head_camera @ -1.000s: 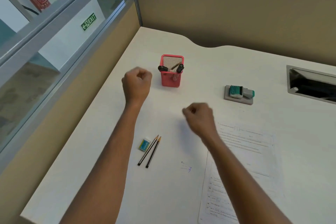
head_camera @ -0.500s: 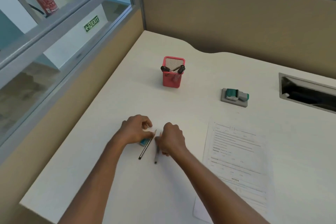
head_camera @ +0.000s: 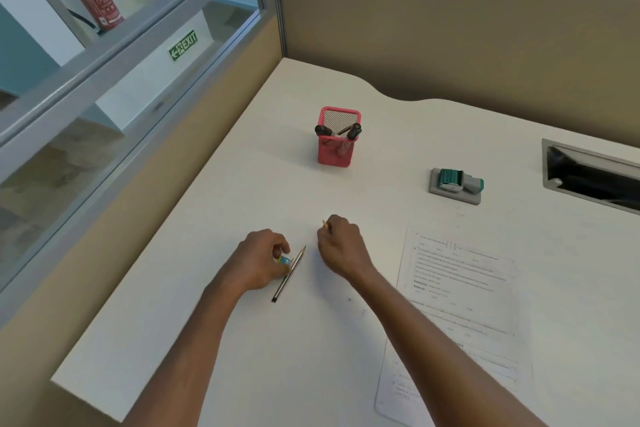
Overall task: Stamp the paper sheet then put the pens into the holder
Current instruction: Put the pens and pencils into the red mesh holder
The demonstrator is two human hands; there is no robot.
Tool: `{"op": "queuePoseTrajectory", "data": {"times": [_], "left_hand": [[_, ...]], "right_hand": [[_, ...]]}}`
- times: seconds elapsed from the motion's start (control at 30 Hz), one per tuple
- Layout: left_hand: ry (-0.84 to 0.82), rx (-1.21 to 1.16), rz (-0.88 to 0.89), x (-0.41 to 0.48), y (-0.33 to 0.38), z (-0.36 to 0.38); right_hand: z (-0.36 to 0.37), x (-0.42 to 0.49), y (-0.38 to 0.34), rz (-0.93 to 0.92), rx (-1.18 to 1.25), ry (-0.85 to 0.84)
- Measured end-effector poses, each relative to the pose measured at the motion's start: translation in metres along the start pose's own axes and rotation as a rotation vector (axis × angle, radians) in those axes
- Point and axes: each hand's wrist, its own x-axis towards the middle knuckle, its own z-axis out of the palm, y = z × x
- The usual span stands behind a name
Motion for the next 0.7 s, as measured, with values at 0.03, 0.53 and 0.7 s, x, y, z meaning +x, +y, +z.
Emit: {"op": "queuePoseTrajectory", "data": {"times": [0.03,0.53,0.7], "left_hand": [[0.016,0.002,-0.005,0.000,0.000,0.002],[0.467,-0.196,0.179,0.032,0.026,-0.049],[0.605,-0.259,0.389,0.090,0.093,-0.092]], "right_hand": [[0.004,0.002,-0.003,0.005,-0.046,-0.025],[0.005,-0.005,-0.013,-0.036,0.117,-0.182],[-0.048,-0.010,-0.037,-0.256,0.450,-0.109]]}}
